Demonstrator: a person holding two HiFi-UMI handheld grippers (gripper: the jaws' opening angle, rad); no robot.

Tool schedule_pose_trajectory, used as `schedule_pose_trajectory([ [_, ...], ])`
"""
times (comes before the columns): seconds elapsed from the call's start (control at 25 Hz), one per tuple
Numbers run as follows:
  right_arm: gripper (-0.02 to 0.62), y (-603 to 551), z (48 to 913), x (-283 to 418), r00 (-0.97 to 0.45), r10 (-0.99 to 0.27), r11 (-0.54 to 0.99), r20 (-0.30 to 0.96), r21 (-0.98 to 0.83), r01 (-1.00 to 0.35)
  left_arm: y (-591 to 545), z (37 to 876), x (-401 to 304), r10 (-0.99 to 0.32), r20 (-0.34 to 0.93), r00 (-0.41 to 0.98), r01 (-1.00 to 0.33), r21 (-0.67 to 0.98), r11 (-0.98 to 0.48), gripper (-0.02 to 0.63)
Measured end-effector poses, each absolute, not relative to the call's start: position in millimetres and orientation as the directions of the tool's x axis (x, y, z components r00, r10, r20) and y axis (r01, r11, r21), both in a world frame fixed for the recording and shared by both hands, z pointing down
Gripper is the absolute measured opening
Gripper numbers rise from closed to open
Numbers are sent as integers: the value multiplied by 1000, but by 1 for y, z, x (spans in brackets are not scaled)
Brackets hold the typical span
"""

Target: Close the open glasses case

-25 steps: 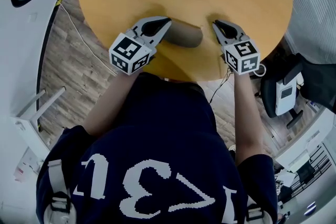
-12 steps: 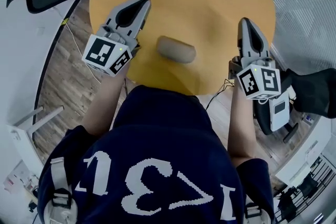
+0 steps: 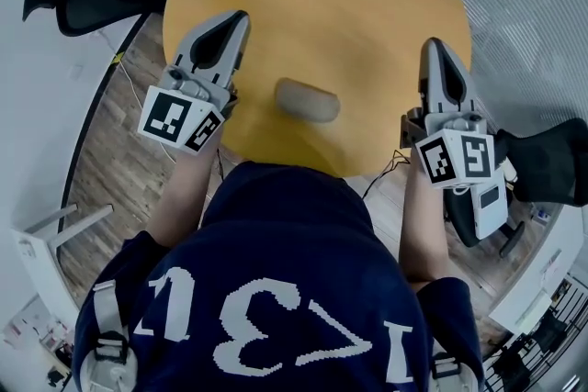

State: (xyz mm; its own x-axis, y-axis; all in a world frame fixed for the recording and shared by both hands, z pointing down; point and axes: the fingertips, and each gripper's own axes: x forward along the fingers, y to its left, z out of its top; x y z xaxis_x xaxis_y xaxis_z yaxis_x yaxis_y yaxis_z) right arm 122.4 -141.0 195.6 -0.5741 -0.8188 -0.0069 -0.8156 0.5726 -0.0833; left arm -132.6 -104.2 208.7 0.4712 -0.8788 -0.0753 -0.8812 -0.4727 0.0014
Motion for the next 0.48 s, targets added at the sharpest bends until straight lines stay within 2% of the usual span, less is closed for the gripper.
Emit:
schedule_pose_trajectory([
  [0.48,25,-134,194,122,-563,-826,563,-11,-60,-824,-107,203,-140,-888,-86,452,-891,3,-454,14],
])
